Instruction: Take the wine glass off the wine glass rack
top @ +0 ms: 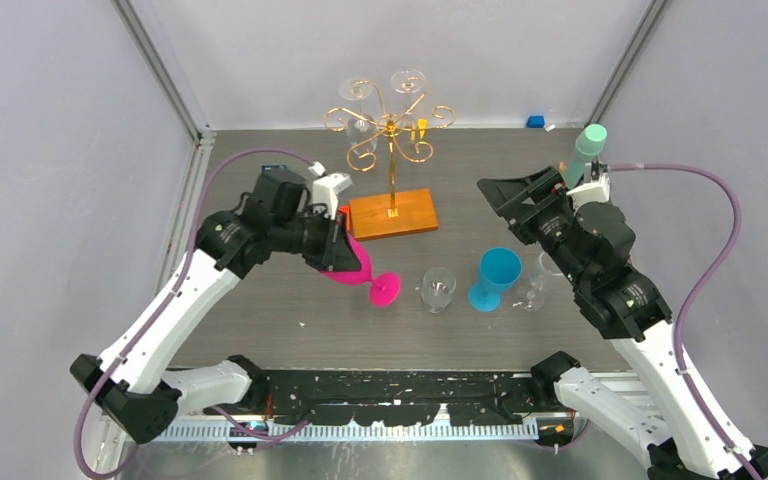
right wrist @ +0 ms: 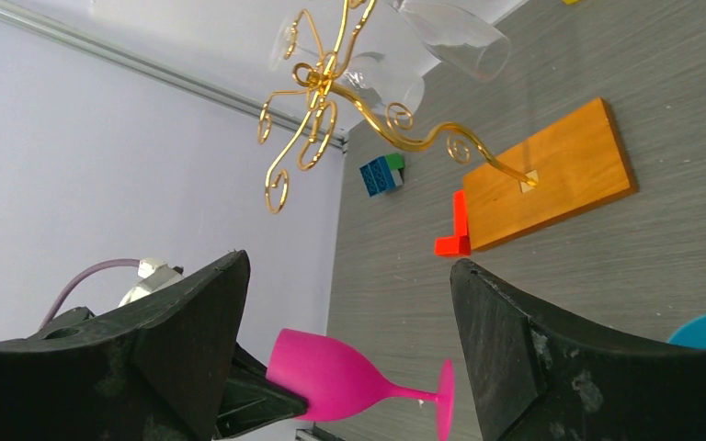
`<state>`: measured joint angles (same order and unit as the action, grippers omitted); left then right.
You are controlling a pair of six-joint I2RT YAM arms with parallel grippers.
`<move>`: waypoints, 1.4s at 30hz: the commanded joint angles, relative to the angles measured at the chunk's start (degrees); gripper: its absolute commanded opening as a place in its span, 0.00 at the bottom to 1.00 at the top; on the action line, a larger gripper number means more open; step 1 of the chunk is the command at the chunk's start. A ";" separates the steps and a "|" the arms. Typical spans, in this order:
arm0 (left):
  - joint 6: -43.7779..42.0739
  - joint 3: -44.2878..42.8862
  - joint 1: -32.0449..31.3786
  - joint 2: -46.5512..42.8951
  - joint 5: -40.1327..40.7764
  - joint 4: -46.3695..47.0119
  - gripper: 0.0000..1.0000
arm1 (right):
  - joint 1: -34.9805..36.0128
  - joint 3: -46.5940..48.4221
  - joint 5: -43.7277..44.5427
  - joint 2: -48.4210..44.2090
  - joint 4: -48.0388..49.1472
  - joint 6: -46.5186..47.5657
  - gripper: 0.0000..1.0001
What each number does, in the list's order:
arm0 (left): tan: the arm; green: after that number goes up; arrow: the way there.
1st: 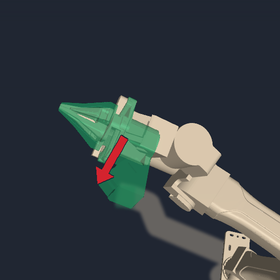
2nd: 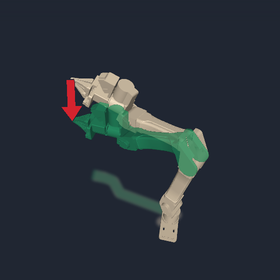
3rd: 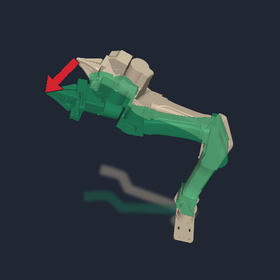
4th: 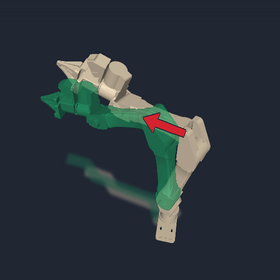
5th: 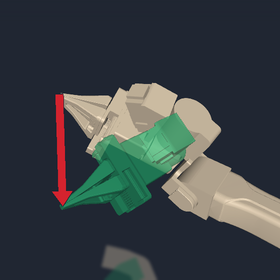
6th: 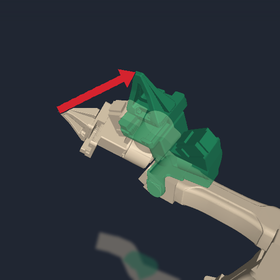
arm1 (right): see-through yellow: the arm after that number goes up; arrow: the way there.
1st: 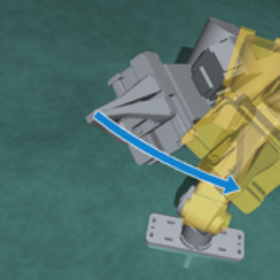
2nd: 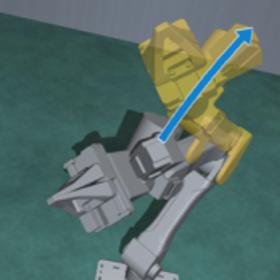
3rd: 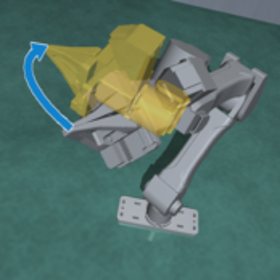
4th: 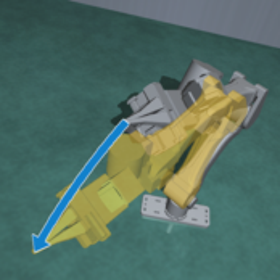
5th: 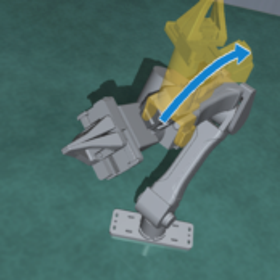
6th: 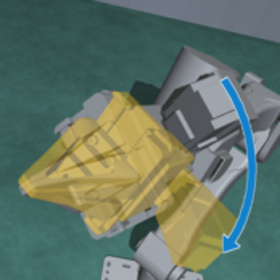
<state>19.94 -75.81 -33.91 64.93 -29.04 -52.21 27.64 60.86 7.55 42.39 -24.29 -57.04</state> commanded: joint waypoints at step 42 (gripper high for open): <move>4.14 -9.96 -23.03 27.07 37.45 3.58 0.31 | 0.14 0.15 3.58 -3.53 -5.60 2.75 0.84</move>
<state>23.97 -83.92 -56.69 93.56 7.51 -50.37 27.64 60.75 10.63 38.74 -31.46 -54.13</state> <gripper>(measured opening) 0.247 0.847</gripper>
